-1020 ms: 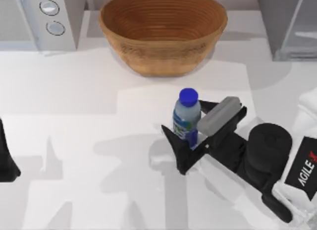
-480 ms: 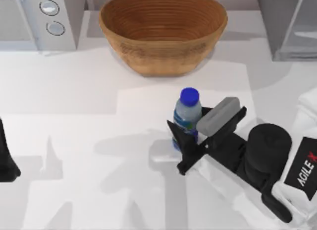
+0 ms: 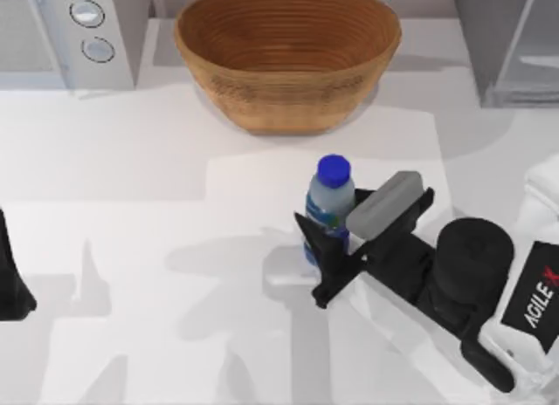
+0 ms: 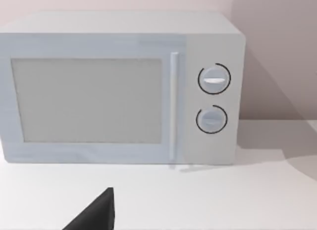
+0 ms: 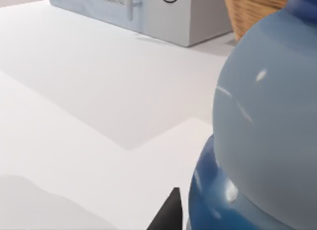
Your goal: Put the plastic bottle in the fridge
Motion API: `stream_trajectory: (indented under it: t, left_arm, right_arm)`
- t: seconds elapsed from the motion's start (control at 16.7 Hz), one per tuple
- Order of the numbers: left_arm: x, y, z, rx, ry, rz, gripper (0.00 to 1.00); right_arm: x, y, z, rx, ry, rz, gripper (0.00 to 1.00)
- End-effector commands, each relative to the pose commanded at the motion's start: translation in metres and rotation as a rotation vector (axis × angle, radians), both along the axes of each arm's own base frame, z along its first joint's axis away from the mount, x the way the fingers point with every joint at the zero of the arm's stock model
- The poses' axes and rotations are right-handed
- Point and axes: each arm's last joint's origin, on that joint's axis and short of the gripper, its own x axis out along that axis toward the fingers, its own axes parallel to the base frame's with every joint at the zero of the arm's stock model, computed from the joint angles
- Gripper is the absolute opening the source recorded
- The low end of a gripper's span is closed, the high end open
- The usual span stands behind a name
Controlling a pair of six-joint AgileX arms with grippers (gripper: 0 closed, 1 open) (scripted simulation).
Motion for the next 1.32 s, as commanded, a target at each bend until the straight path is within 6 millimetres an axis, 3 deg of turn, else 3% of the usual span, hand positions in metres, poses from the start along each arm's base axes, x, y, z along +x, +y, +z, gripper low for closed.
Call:
stream_trajectory:
  t: [0.18,0.3,0.72,1.14,1.32]
  left_arm:
    - [0.000,0.000,0.000,0.000,0.000,0.000,1.00]
    - [0.000,0.000,0.000,0.000,0.000,0.000,1.00]
    - [0.000,0.000,0.000,0.000,0.000,0.000,1.00]
    - [0.000,0.000,0.000,0.000,0.000,0.000,1.00]
    - [0.000,0.000,0.000,0.000,0.000,0.000,1.00]
  right_arm:
    - [0.000,-0.002,0.001,0.000,0.001,-0.002,0.01]
    - [0.003,-0.013,0.006,-0.005,0.006,-0.003,0.01]
    - [0.001,-0.095,0.049,0.002,-0.004,-0.002,0.01]
    - [0.000,-0.100,0.051,0.003,0.005,-0.008,0.01]
    - [-0.003,-0.111,0.063,0.011,0.026,-0.073,0.01]
